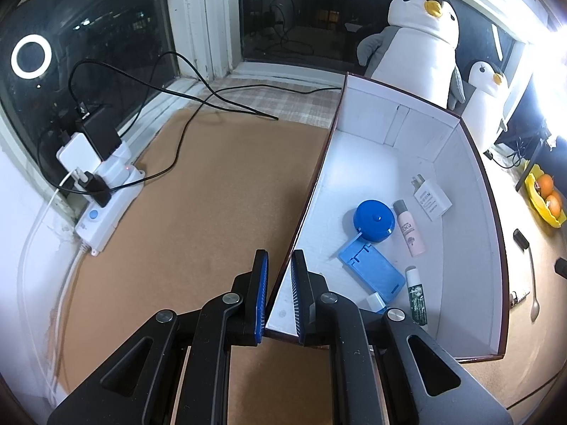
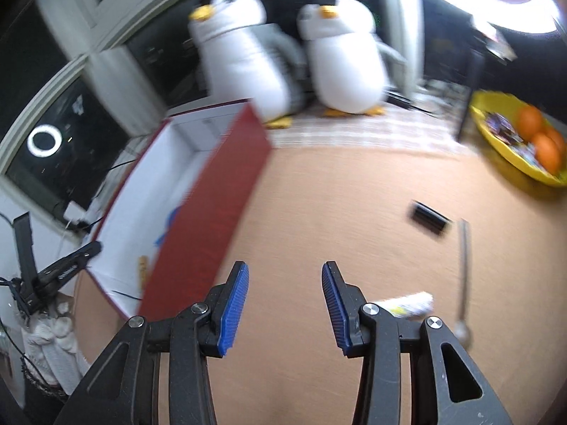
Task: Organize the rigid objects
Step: 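Move the right tool to the metal spoon handle and grasp it, then carry the metal spoon into the box and open the right tool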
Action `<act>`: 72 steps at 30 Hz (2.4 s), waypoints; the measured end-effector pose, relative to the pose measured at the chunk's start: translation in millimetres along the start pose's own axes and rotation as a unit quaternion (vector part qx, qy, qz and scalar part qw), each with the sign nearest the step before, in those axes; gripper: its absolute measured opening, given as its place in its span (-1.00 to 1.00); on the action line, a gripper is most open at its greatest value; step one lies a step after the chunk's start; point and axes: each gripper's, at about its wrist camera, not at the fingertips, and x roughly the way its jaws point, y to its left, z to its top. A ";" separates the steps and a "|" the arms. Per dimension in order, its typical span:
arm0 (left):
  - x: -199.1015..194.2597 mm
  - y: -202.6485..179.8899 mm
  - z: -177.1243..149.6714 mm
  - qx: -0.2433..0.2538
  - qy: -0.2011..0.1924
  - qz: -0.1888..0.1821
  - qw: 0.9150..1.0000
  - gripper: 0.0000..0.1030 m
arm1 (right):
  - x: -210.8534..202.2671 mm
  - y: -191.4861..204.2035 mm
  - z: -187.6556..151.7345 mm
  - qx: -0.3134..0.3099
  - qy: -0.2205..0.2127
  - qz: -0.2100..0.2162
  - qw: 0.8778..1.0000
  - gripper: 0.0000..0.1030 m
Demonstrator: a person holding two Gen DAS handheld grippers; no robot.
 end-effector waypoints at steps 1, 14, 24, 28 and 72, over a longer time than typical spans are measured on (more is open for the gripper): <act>0.2 -0.5 0.4 0.000 0.000 0.001 1.000 -0.77 | -2.5 -11.2 -2.7 0.009 0.000 -0.007 1.000 -0.24; 5.0 -5.4 5.1 0.011 0.007 0.014 1.000 -0.77 | -1.5 -118.7 -31.4 0.080 0.027 -0.090 0.992 -0.24; 6.7 -6.7 6.7 0.012 0.008 0.018 1.000 -0.76 | 28.4 -141.8 -32.5 0.078 0.063 -0.113 0.989 -0.36; 7.7 -5.3 7.0 0.012 0.009 0.018 1.000 -0.76 | 40.3 -143.4 -31.5 0.064 0.081 -0.130 0.986 -0.45; 9.2 -4.3 8.3 0.000 0.003 0.006 1.000 -0.75 | -9.1 -86.4 3.6 0.023 0.038 -0.083 0.996 -0.87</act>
